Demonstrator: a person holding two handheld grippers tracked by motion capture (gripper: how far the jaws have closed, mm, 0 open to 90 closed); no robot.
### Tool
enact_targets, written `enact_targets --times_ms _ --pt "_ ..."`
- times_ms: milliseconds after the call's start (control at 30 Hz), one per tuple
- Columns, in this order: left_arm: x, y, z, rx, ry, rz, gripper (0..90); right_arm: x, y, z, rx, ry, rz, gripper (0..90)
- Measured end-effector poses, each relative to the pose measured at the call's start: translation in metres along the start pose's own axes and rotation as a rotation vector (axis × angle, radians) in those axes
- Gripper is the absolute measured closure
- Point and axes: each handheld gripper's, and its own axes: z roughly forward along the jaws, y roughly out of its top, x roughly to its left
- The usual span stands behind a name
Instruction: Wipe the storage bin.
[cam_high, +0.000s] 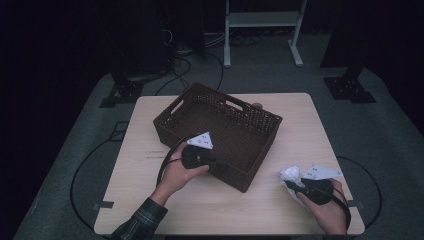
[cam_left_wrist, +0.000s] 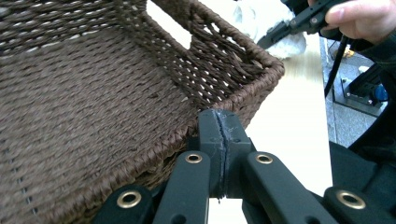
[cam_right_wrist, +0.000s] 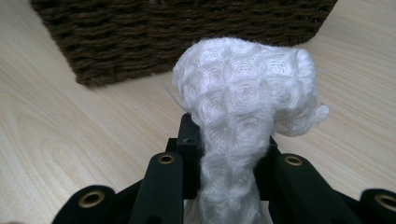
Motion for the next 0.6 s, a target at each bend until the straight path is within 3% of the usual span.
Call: enact_targets --times_ms 300,433,600 --pt "0.005 0.021 0.027 0.004 -0.020 0.019 87.7 0.000 -0.001 0.002 0.011 0.003 -0.006 71.6" --pt "0.004 0.021 0.026 0.012 -0.011 0.023 84.7 -0.001 -0.001 0.003 0.012 0.004 -0.004 71.6" --pt "0.008 0.018 0.009 0.001 0.013 0.021 78.9 -0.002 -0.002 0.003 0.015 0.004 -0.009 71.6"
